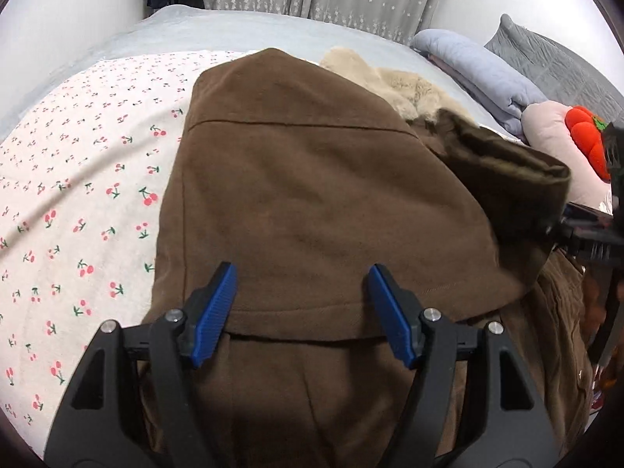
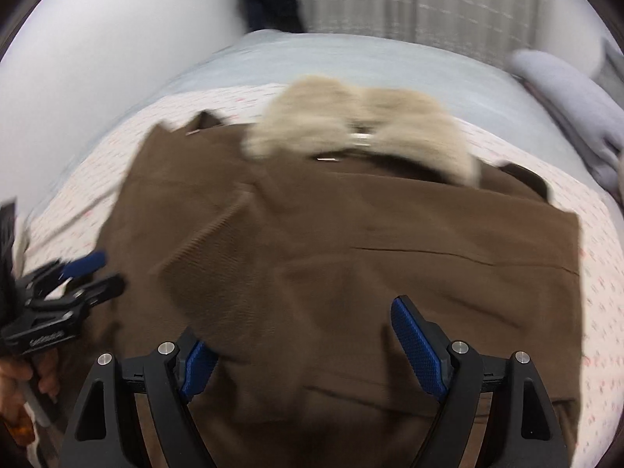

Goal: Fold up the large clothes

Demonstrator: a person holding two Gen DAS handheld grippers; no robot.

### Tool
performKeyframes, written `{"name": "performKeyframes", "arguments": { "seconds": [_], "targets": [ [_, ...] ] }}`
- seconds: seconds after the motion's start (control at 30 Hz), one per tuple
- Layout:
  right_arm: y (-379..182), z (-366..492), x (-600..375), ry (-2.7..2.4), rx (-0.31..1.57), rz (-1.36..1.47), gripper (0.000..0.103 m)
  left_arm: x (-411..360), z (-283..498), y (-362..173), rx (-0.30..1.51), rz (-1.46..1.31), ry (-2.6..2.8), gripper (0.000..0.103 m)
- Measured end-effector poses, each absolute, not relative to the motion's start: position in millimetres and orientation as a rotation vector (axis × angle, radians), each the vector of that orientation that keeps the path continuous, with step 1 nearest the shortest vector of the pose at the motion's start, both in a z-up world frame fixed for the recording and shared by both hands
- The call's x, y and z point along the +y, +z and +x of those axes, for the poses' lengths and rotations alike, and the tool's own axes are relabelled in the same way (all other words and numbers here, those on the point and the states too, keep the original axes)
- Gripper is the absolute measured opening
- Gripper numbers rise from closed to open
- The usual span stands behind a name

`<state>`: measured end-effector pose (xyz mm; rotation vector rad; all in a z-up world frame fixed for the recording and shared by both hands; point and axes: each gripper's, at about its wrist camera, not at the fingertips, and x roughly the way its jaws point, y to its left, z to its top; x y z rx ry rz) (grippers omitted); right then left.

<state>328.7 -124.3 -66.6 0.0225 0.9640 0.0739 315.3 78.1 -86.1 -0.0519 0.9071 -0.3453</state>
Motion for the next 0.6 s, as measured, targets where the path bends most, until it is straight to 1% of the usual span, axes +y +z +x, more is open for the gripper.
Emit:
{"name": "performKeyframes", "arguments": {
  "seconds": [0.1, 0.23, 0.37, 0.5, 0.57, 0.6],
  "targets": [
    [-62.4, 312.4, -181.2, 0.045, 0.964, 0.129, 0.084, 75.3, 316.1, -86.1, 0.907, -0.049, -0.356, 0.071],
    [-51.8, 297.8, -219.6, 0.099, 0.936, 0.212, 0.084, 75.2, 315.8, -80.8, 0.912, -0.025, -0.369, 0.071],
    [-49.1, 308.2, -237.1, 0.108, 0.937, 0.269, 0.084, 78.8, 317.3, -65.6, 0.907, -0.024, -0.353, 0.071],
    [-66.1, 341.8, -233.9, 0.144, 0.986, 0.343, 0.084, 87.5, 321.9, -52.0, 0.889, -0.049, -0.346, 0.071],
    [-81.1, 357.7, -228.8, 0.149, 1.035, 0.379, 0.083, 93.3, 325.5, -46.7, 0.877, -0.046, -0.327, 0.071],
    [-87.4, 364.2, -225.5, 0.134, 1.054, 0.385, 0.076, 97.1, 328.3, -43.8, 0.868, -0.041, -0.315, 0.071]
  ]
}}
